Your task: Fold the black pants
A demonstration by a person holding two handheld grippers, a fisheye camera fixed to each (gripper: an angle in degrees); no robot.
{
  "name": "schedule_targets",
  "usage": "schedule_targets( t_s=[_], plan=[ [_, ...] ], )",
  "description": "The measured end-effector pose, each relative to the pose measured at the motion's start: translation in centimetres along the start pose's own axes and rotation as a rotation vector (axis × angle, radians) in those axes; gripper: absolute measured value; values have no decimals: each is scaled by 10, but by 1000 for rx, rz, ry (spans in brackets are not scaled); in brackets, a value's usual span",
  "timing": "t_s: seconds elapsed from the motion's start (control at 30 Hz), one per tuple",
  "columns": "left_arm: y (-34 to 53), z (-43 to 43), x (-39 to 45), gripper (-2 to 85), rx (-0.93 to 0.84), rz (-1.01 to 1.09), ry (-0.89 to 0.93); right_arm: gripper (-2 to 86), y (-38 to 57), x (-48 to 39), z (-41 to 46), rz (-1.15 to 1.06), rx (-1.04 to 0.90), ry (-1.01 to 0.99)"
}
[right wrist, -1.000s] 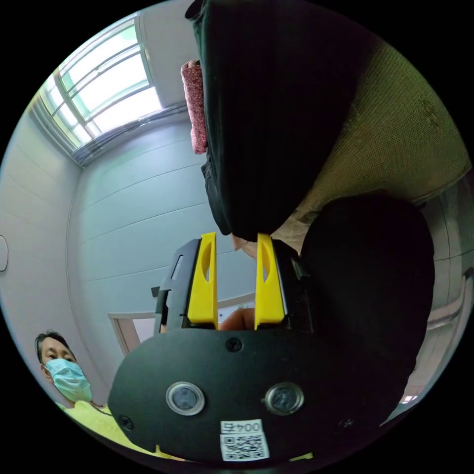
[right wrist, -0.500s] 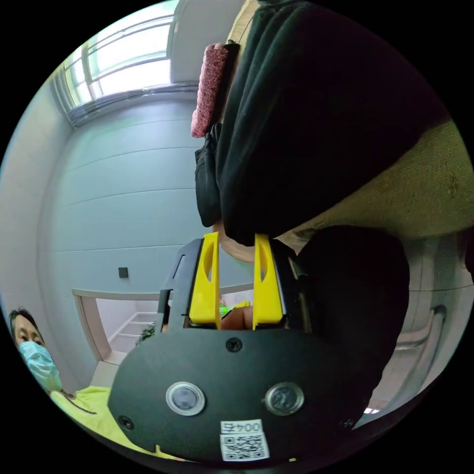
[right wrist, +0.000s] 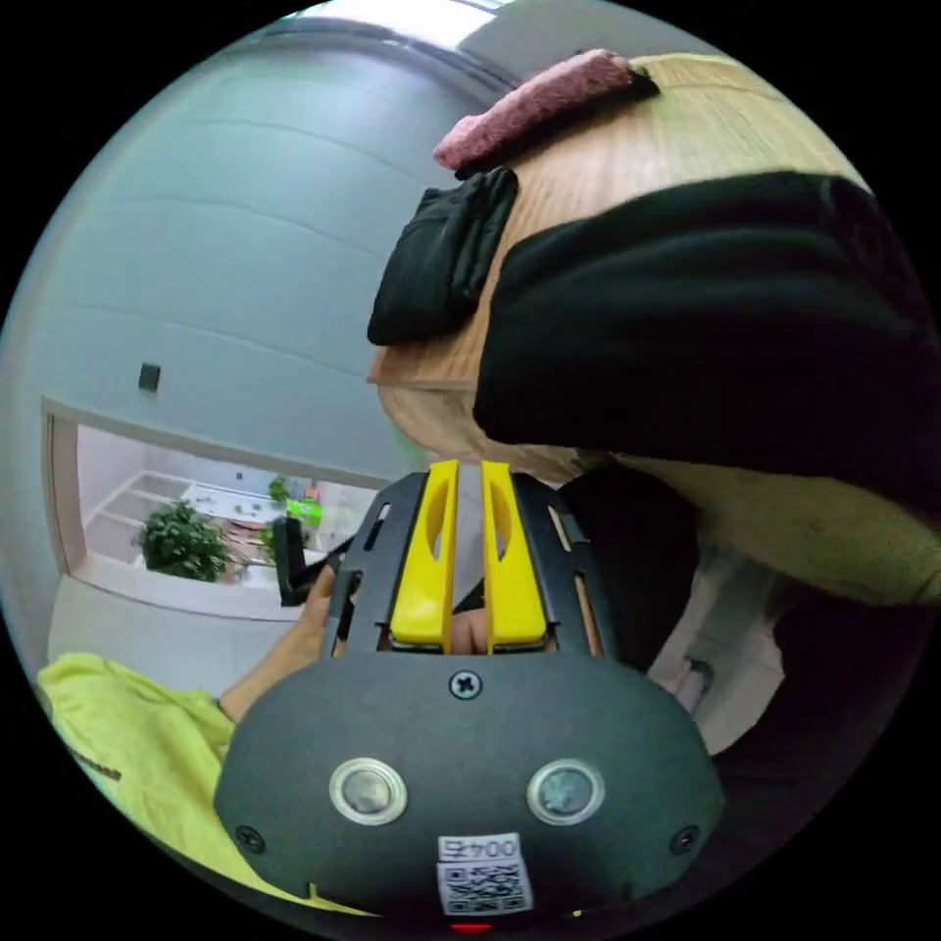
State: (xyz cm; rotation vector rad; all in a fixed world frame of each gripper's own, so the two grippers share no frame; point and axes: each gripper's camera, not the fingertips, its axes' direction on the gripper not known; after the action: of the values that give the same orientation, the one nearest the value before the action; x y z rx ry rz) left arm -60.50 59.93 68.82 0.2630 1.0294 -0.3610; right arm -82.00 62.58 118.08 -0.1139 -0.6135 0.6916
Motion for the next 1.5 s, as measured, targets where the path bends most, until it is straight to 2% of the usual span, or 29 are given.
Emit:
schedule_targets(
  t_s=[0.1,0.17,0.23,0.37,0.43,0.47,0.5,0.63,0.8,0.87,0.9,0.97,1.0,1.1,1.2,1.3,1.37,1.43,1.5],
  plan=[
    [-24,-1,50,28,62,146,45,29,0,-27,-41,-183,130,221],
    [-45,5,94,25,113,260,97,33,-16,-36,-70,-294,284,465],
    [-75,26,162,22,159,429,112,50,-36,-26,-82,-301,323,608],
    [-110,77,246,13,219,554,54,59,-66,21,-89,-158,259,741],
    [-126,121,277,7,185,568,-73,55,-62,43,-77,-143,200,766],
    [-129,134,279,6,145,565,-122,52,-50,48,-79,-173,280,747],
    [-133,167,276,5,17,556,-250,52,-46,49,-80,-180,293,745],
    [-120,176,265,3,90,594,-220,50,-34,54,-91,-188,333,722],
    [-126,163,272,3,95,558,-177,46,-32,63,-144,-91,340,543],
    [-121,140,285,4,168,527,-219,42,-8,58,-180,-108,472,583],
    [-112,128,293,5,238,569,-193,41,-4,62,-184,-111,465,604],
    [-106,142,295,7,191,617,-241,43,-1,96,-179,-30,257,655],
    [-109,153,293,9,106,591,-282,43,5,95,-188,-50,317,622],
    [-108,119,293,23,256,497,-200,48,36,84,-238,-29,497,573],
    [-102,95,283,61,274,466,-197,50,77,90,-282,31,580,570],
    [-89,87,259,87,189,425,-186,63,126,125,-338,223,710,535],
    [-77,80,255,91,170,437,-167,94,165,178,-390,434,853,355],
    [-63,74,268,91,182,489,-148,111,187,219,-425,554,949,201],
    [-58,77,287,90,168,529,-127,118,196,251,-454,632,1011,143]
  ],
)
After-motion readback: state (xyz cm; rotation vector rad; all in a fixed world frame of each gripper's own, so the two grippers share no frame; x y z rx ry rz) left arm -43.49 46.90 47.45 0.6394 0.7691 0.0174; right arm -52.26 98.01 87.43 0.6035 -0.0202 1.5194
